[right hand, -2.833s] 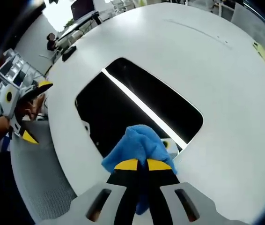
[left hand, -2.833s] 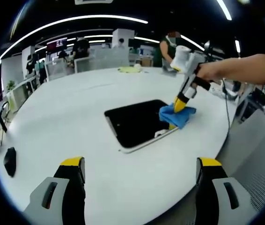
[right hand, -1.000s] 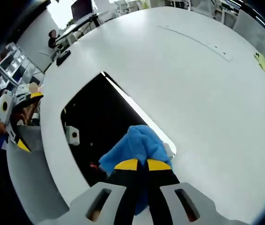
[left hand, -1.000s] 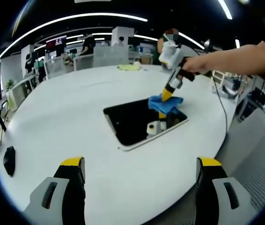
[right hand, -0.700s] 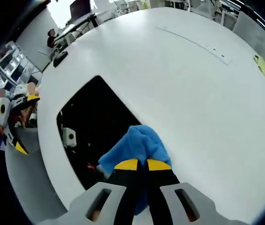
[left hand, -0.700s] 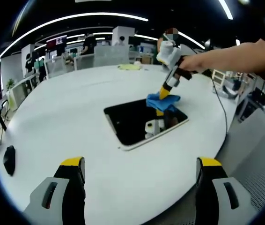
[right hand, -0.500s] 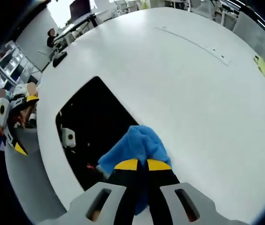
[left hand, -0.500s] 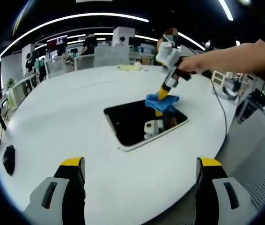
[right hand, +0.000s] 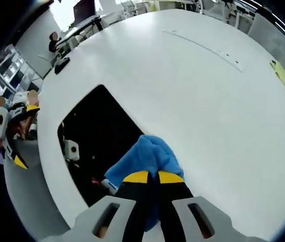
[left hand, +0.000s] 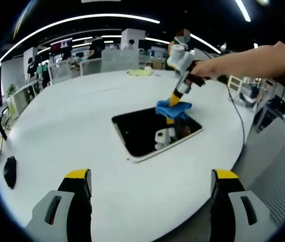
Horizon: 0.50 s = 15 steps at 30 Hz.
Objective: Wipe the mirror surface with the cleaning cloth until all visible marks leave the cleaned area.
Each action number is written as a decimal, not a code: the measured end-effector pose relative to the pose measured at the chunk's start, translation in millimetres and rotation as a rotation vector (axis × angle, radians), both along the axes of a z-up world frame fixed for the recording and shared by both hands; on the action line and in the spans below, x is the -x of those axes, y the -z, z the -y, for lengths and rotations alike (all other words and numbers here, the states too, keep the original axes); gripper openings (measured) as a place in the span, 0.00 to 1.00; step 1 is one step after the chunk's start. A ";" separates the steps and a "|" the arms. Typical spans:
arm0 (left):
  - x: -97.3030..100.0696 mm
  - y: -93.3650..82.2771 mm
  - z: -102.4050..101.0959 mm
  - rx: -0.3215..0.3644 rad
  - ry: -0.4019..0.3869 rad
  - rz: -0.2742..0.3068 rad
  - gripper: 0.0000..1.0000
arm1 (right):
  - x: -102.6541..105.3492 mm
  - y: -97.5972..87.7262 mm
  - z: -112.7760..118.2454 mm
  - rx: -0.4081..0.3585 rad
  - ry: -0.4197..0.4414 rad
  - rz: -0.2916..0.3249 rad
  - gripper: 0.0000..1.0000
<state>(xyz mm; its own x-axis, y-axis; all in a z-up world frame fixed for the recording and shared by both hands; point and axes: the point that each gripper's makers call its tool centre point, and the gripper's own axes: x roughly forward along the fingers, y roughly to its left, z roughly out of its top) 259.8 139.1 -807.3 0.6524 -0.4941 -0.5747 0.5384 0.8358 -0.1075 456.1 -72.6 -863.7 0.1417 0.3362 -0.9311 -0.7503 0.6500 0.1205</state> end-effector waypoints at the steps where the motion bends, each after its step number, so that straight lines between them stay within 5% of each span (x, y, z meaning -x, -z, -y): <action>1: 0.0 0.0 0.2 0.001 0.000 0.000 0.99 | -0.3 0.2 0.1 0.000 0.000 0.000 0.00; 15: -0.6 -0.3 -0.1 0.006 0.000 0.001 0.99 | -1.6 1.4 0.1 0.009 0.004 0.010 0.00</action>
